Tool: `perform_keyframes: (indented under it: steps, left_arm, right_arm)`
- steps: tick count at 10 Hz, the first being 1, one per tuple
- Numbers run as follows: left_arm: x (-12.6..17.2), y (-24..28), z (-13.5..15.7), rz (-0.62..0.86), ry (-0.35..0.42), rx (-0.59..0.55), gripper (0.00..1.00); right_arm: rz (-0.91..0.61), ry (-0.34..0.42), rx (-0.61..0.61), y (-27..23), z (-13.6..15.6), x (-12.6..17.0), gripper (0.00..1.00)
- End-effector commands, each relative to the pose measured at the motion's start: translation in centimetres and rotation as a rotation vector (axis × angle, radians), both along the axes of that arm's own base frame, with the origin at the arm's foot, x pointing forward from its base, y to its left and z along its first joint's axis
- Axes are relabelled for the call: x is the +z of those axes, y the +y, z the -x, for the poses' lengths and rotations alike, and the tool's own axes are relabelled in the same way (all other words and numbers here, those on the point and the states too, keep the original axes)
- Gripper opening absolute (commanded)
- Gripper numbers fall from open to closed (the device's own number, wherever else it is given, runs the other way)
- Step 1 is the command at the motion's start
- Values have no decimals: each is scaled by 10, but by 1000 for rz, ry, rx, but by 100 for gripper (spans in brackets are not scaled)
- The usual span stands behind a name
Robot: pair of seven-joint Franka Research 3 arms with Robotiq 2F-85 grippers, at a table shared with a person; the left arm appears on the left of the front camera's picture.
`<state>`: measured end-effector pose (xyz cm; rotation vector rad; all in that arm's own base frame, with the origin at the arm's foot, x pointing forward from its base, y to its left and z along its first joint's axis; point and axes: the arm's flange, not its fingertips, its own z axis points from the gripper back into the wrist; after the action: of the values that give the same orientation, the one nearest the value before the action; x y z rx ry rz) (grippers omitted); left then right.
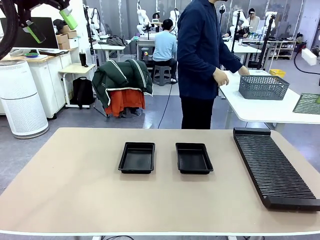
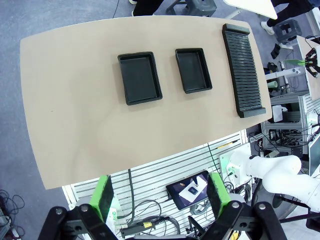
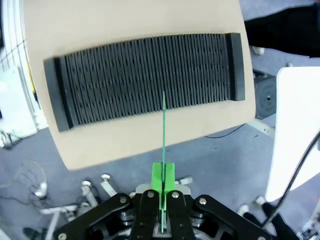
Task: Inspect and transfer BCBs to ESD trays.
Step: Pick up the Blank PCB from the PCB Rack and place it in the left ESD tray.
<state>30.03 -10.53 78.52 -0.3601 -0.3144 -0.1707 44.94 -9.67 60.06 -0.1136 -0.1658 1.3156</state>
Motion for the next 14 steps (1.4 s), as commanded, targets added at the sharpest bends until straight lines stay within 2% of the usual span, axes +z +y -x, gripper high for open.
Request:
perform_keyframes:
  steps: [1, 3, 5, 6, 9, 11, 13, 14]
  left_arm:
    - [-1, -1, 0, 12, -7, -7, 100]
    - [-1, -1, 0, 12, -7, -7, 100]
    - [-1, -1, 0, 12, -7, -7, 100]
    - [-1, -1, 0, 12, -7, -7, 100]
    - [-1, -1, 0, 12, -7, -7, 100]
    - [-1, -1, 0, 12, -7, -7, 100]
    - [-1, -1, 0, 12, -7, -7, 100]
    - [-1, -1, 0, 12, -7, -7, 100]
  right_arm:
    - [-53, 56, -155, 66, 0, -13, 2]
    - [-119, 160, -335, 130, 0, -28, 2]
    - [-207, 211, -522, 198, 2, -45, 2]
    - [-267, 225, -577, 226, 3, -55, 2]
    - [-475, 344, -798, 286, -3, -94, 2]
    - [-604, 375, -902, 319, -6, -120, 2]
    - [-770, 379, -956, 345, -14, -145, 2]
    - [-848, 429, -985, 354, -24, -162, 2]
